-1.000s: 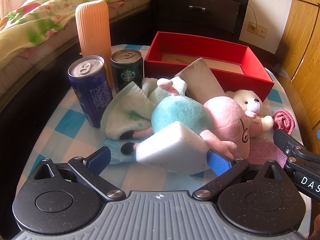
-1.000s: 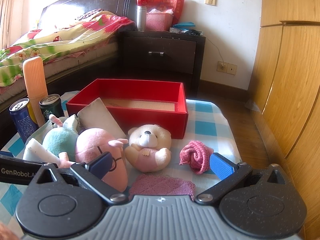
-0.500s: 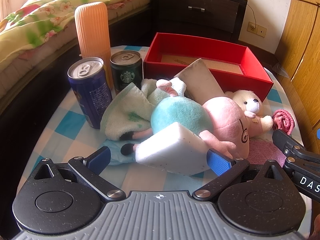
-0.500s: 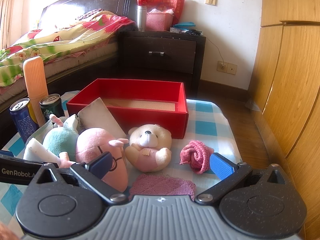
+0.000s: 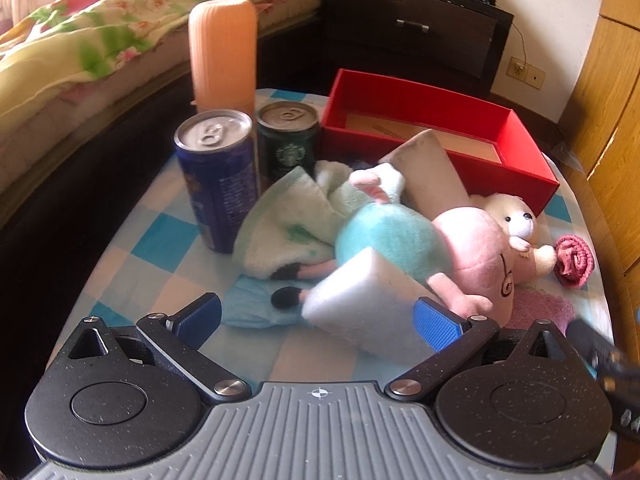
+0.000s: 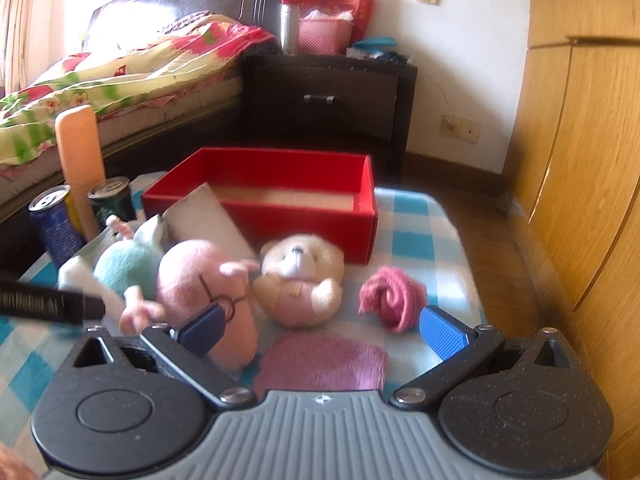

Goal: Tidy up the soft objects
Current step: 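Lower the right gripper onto the blue face mask and close it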

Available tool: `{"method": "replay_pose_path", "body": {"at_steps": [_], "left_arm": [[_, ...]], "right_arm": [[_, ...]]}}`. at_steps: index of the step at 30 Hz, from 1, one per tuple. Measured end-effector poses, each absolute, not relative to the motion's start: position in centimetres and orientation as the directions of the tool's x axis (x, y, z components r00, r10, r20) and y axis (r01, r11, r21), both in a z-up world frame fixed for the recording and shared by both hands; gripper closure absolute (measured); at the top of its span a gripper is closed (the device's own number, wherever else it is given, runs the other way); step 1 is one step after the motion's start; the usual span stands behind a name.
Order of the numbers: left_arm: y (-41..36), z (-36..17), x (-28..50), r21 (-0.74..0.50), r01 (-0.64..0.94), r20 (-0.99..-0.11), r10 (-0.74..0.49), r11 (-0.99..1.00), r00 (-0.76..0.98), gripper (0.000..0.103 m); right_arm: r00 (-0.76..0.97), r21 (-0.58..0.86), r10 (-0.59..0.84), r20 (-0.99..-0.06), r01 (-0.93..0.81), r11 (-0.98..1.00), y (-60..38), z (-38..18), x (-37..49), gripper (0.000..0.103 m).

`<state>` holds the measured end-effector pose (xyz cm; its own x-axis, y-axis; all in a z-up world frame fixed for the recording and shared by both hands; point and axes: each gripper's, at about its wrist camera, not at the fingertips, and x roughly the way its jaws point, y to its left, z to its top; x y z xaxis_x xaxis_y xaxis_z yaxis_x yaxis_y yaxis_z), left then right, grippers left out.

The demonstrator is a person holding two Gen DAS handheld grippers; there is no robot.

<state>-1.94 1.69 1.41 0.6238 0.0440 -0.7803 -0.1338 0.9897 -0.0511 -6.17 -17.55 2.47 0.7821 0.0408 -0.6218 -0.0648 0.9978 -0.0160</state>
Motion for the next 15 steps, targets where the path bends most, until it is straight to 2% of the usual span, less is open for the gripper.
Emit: {"method": "replay_pose_path", "body": {"at_steps": [9, 15], "left_arm": [[2.8, 1.7, -3.4, -0.059, -0.154, -0.783, 0.05, 0.986, 0.62, 0.005], [3.1, 1.7, -3.7, -0.064, -0.155, -0.784, 0.047, 0.986, 0.619, 0.005]], "right_arm": [[0.68, 0.016, 0.186, -0.709, -0.248, 0.968, -14.3, 1.3, -10.1, 0.018], [0.667, -0.063, 0.173, -0.724, -0.314, 0.947, -12.4, -0.2, -11.1, 0.019]]}}
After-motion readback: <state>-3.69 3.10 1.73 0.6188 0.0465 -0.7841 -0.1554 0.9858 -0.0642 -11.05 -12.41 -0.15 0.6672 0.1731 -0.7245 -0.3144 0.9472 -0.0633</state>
